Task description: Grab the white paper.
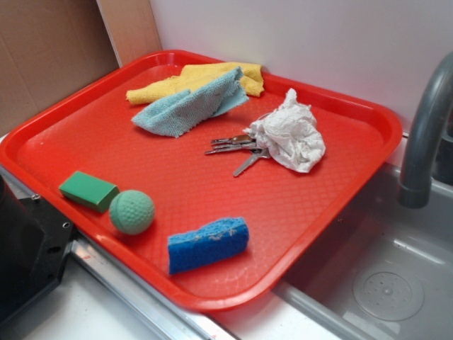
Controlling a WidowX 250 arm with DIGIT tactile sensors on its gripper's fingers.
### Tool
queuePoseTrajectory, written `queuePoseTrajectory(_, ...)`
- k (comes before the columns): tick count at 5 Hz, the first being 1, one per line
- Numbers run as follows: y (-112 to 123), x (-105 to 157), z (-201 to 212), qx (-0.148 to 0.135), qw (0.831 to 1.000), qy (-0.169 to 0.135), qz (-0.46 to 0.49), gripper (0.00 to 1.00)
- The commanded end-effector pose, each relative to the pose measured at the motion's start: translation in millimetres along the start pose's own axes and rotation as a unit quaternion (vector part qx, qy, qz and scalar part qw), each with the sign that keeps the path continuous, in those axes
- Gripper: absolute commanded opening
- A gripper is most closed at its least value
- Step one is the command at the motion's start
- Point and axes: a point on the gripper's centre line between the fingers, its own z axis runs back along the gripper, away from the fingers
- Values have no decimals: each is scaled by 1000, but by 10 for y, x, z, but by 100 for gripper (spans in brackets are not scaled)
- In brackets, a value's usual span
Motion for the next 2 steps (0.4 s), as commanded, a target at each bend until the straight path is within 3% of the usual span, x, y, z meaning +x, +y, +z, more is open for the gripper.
queuePoseTrajectory(1, 0, 0, 0, 0, 1000, 0, 0, 100)
queuePoseTrajectory(2, -378, 465, -322, 35, 995, -31, -90, 100)
